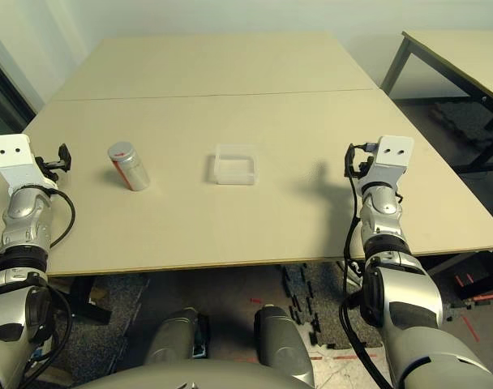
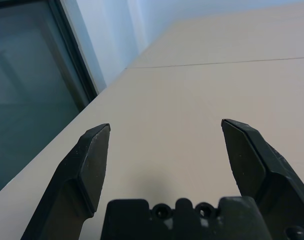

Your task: Pour the medicine from the bottle into the box.

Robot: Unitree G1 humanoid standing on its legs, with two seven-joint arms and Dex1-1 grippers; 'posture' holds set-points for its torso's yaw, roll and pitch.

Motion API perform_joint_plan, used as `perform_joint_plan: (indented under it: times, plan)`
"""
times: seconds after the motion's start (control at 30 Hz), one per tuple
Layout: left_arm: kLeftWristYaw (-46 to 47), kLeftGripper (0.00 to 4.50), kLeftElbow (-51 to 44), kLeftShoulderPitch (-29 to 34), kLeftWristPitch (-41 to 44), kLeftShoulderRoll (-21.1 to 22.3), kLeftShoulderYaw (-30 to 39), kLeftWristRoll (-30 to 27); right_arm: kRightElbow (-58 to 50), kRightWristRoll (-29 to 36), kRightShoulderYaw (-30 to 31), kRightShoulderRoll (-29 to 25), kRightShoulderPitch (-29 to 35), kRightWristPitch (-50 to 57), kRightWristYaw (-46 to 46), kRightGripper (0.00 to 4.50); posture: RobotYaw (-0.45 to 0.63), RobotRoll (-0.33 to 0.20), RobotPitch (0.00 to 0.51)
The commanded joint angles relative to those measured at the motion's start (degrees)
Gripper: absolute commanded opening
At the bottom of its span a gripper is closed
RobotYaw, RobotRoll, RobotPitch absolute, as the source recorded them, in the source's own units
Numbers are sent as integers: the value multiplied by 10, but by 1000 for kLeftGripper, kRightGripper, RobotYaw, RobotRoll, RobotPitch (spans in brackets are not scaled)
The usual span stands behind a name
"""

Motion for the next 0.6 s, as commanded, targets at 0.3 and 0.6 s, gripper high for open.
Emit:
perform_joint_plan:
  times: [0.3,0.6]
  plan:
    - [-62,4463,-7,7,1,23,11,-24,-24,-2,14,-11,-11,4,63,4500,-18,0,34]
    - [-205,4463,-51,38,17,72,17,-70,-90,38,21,-43,-2,71,261,4500,-30,0,39]
